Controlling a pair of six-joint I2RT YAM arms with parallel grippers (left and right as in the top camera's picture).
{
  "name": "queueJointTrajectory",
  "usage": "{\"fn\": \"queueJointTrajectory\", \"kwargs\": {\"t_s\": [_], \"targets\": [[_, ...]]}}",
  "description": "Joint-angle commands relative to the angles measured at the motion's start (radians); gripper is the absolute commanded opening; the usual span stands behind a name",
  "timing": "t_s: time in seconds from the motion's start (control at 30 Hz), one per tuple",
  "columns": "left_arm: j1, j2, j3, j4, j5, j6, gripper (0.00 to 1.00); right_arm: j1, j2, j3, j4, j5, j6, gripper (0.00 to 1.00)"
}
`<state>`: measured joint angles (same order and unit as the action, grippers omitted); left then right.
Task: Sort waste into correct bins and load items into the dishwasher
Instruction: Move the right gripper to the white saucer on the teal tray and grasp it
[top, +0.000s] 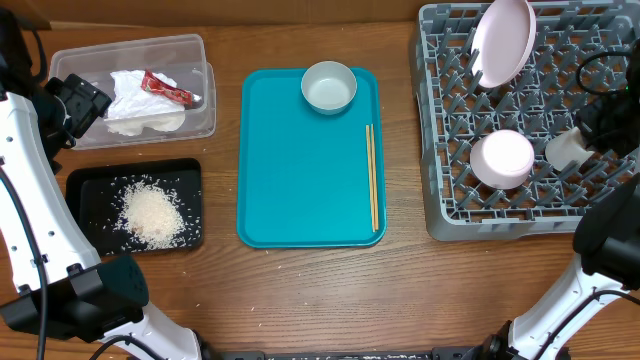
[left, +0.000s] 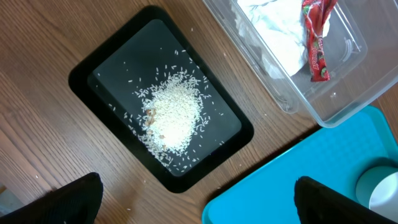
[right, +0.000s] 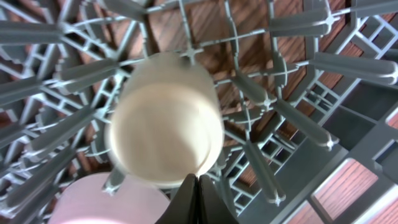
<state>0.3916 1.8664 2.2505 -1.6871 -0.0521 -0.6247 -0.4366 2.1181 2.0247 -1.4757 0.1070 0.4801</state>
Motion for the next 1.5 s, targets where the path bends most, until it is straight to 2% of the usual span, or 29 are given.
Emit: {"fn": "queueJointTrajectory", "kwargs": {"t_s": [0.0,0.13,0.23,0.3,0.4,0.57,0.63,0.73,0.93,1.1,1.23,1.4,1.47], "targets": [[0.001,0.003,0.002,-0.002,0.0,0.016,1.0,0.045,-0.097,0.076,0.005,-0.1,-0.047,0.04],[0.001,0.003,0.002,-0.002,0.0,0.016,1.0,0.156,-0.187,0.085,0.121,-0.418,-0.198,0.06],[0.001,0.003,0.002,-0.002,0.0,0.016,1.0,0.262,-0.2,0.085,0.241,-0.53,-0.218,0.18],[0.001,0.003,0.002,-0.002,0.0,0.016,1.0,0.356,-0.19,0.077,0.346,-0.534,-0.219,0.29],[0.001,0.003,0.002,-0.001,0.0,0.016,1.0,0.497,-0.157,0.05,0.499,-0.478,-0.22,0.53],[0.001,0.003,0.002,0.0,0.0,0.016,1.0,0.704,-0.037,0.042,0.676,-0.346,-0.355,0.81],[0.001,0.003,0.002,0.0,0.0,0.016,1.0,0.776,0.032,0.042,0.74,-0.266,-0.387,0.87],[0.001,0.004,0.002,0.0,0.0,0.016,1.0,0.851,0.127,0.042,0.804,-0.159,-0.426,0.87],[0.001,0.004,0.002,0.0,0.0,0.016,1.0,0.926,0.235,0.042,0.84,-0.127,-0.521,0.84],[0.001,0.003,0.002,0.0,0.0,0.016,1.0,0.961,0.266,0.042,0.827,-0.127,-0.537,0.74],[0.001,0.004,0.002,0.0,0.0,0.016,1.0,0.98,0.274,0.04,0.817,-0.127,-0.537,0.73],[0.001,0.003,0.002,0.0,0.0,0.016,1.0,0.986,0.313,0.04,0.809,-0.121,-0.541,0.67],[0.001,0.004,0.002,0.0,0.0,0.016,1.0,0.986,0.337,0.04,0.805,-0.106,-0.541,0.59]]}}
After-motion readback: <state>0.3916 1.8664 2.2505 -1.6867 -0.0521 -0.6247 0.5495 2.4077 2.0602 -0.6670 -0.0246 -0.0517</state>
